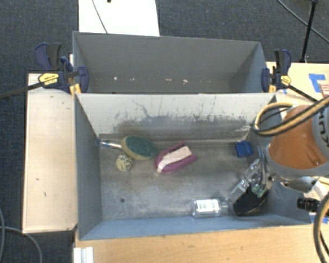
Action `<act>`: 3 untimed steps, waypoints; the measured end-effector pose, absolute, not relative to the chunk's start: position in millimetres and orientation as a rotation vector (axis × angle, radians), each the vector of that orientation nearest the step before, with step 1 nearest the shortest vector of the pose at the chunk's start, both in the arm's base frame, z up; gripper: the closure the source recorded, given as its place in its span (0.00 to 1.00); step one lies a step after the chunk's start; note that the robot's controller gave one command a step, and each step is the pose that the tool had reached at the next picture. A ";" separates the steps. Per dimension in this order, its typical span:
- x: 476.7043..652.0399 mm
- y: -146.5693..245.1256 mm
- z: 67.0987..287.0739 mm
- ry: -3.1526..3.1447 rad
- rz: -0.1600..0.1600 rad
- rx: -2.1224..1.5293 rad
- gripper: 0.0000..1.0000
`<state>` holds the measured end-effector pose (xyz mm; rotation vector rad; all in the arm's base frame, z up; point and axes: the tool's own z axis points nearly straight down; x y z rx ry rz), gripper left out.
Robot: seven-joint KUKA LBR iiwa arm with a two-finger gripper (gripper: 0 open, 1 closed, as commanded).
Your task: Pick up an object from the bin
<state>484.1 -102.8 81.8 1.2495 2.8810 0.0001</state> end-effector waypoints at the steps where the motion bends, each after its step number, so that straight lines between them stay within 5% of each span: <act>1: 477.9 -132.6 78.2 3.056 0.006 0.715 0.00; 2: 486.3 -136.7 81.3 2.879 0.005 1.258 0.00; 3: 490.0 -138.2 83.8 2.871 0.006 1.252 1.00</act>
Offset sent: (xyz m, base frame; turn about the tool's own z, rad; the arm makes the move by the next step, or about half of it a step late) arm -0.0083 -0.0316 -0.0046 -0.3572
